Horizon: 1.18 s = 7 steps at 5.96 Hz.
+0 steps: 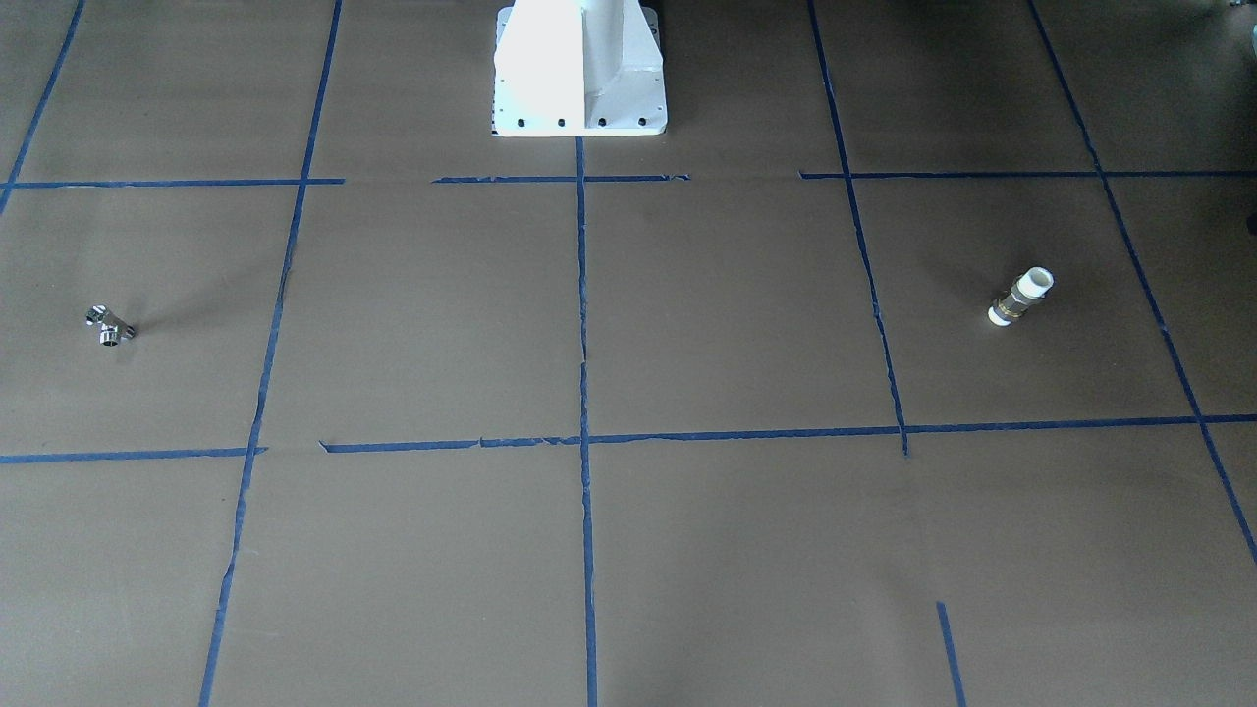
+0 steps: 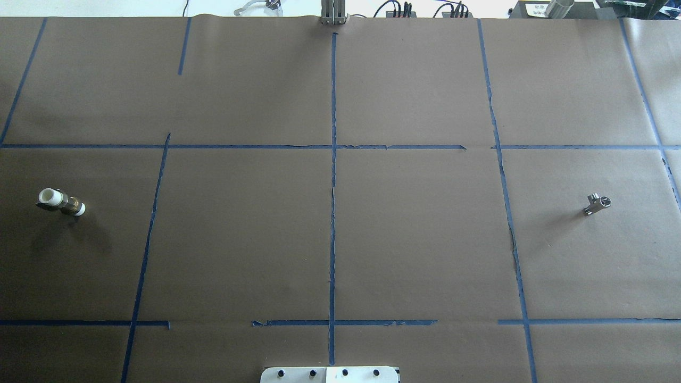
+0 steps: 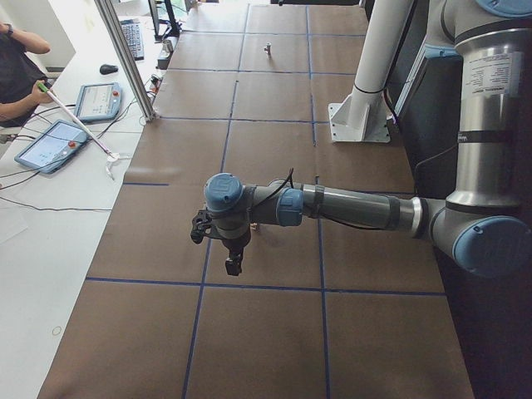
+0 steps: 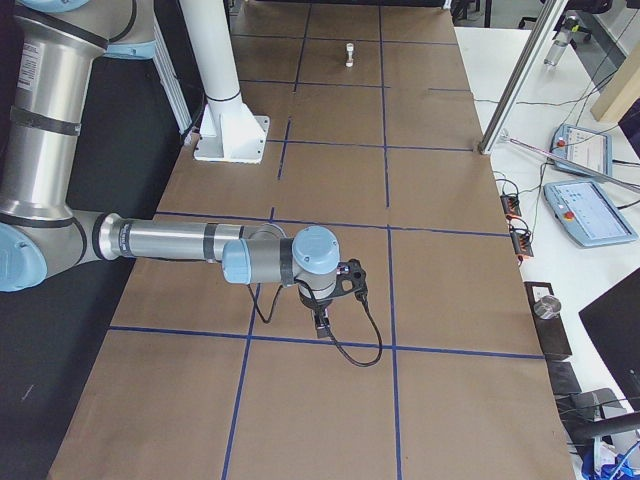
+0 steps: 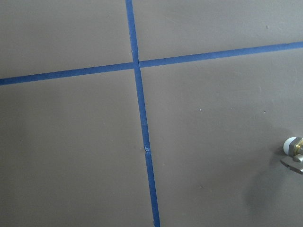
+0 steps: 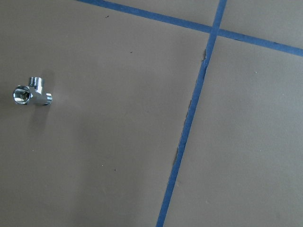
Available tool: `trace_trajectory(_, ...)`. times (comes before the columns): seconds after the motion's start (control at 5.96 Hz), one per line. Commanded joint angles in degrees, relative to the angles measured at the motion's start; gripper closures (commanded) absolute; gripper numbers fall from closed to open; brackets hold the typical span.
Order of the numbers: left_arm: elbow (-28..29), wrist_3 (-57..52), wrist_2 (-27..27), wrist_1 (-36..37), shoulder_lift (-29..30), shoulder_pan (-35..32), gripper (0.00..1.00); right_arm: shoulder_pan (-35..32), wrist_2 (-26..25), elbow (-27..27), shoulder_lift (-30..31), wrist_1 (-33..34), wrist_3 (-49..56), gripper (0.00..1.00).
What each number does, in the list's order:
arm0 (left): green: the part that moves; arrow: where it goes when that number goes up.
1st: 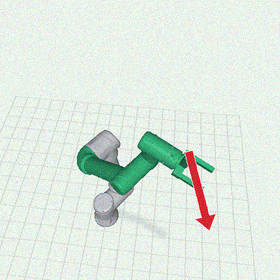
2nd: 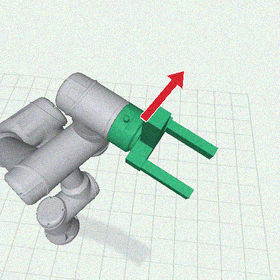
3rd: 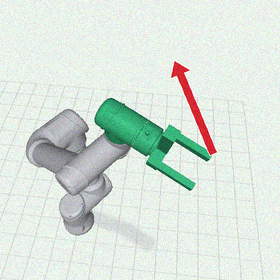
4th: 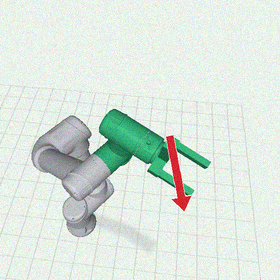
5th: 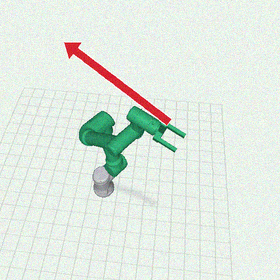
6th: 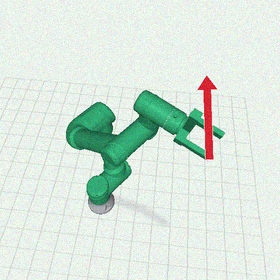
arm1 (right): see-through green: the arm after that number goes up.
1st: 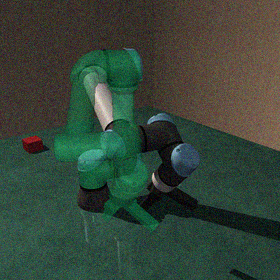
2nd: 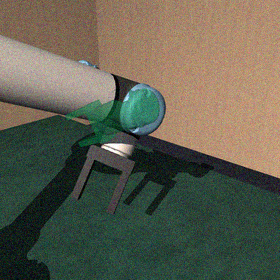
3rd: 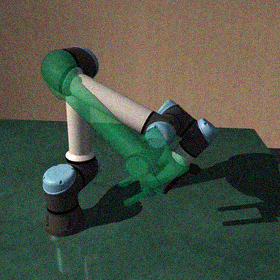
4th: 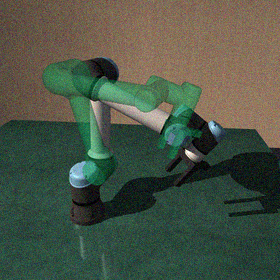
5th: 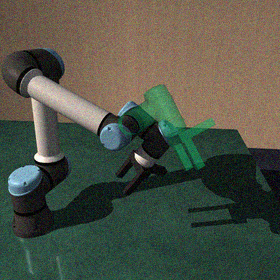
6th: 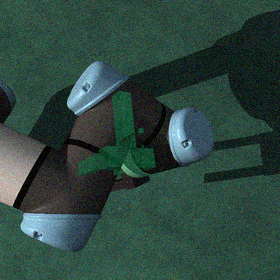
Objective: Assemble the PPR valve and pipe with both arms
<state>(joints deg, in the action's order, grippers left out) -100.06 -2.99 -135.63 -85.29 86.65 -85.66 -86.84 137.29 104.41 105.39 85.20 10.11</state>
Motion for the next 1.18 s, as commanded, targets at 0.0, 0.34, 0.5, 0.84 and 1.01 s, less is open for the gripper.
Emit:
trace_trajectory(0.0,0.21,-5.14,0.45,-3.54,-1.38,-0.12,0.0,0.0,0.09,0.09,-0.09,-0.03,0.0,0.0)
trace_trajectory(0.34,0.48,-4.49,0.1,-2.95,-1.13,-0.12,0.0,0.0,0.0,0.0,-0.09,-0.03,-0.09,0.0)
trace_trajectory(0.5,-0.13,-4.57,0.53,-2.96,-1.31,-0.03,0.0,0.0,0.0,0.0,-0.09,-0.03,-0.09,0.0)
trace_trajectory(0.84,0.13,-4.4,0.36,-3.3,-1.31,0.06,0.0,0.0,0.0,0.09,-0.09,-0.12,0.0,0.0)
trace_trajectory(1.01,0.47,-4.4,0.45,-3.39,-1.05,0.14,0.0,0.0,0.0,0.18,-0.09,-0.12,0.0,0.0)
